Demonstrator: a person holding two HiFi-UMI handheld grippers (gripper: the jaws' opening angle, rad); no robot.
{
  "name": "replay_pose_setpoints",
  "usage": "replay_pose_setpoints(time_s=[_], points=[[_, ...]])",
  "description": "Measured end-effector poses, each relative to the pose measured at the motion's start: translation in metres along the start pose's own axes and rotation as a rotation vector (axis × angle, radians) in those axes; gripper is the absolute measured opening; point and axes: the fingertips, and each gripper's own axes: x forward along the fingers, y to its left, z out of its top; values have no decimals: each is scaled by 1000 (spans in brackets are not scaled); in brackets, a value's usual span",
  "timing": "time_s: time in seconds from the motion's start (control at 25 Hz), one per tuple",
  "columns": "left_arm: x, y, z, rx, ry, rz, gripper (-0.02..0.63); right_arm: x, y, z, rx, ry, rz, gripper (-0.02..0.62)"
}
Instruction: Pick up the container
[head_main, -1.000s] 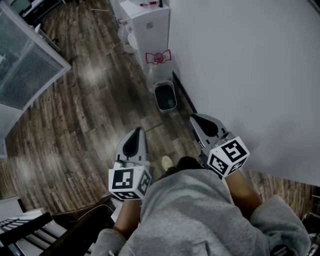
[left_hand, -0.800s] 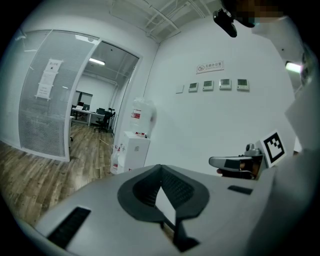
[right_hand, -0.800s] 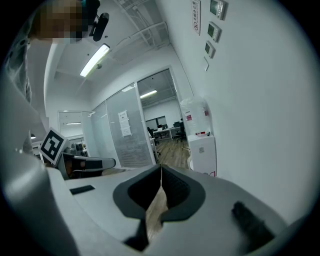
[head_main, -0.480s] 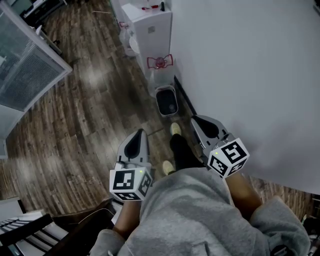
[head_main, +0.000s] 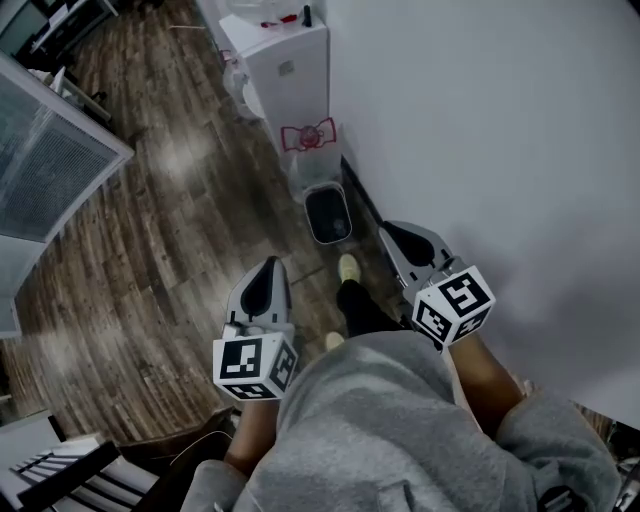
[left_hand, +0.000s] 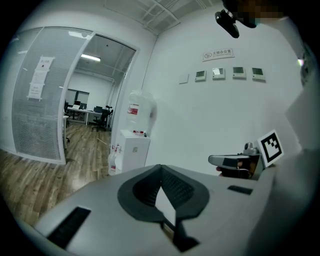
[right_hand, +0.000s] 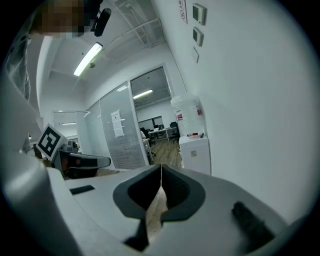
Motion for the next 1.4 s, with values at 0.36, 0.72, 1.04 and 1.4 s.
replay_pose_setpoints(time_s=[0.36,0.72,1.04,1.4], points=[[84,12,26,3,32,3,12,56,-59,24,14,24,17,25],[130,25,38,3,75,53,12,97,-93,38,20,46,64,25],[166,27,49,13,88,81,12,124,-119,49,2,56,103,25],[188,31,61,18,79,111,12,143,-133,52,8,60,140,25]])
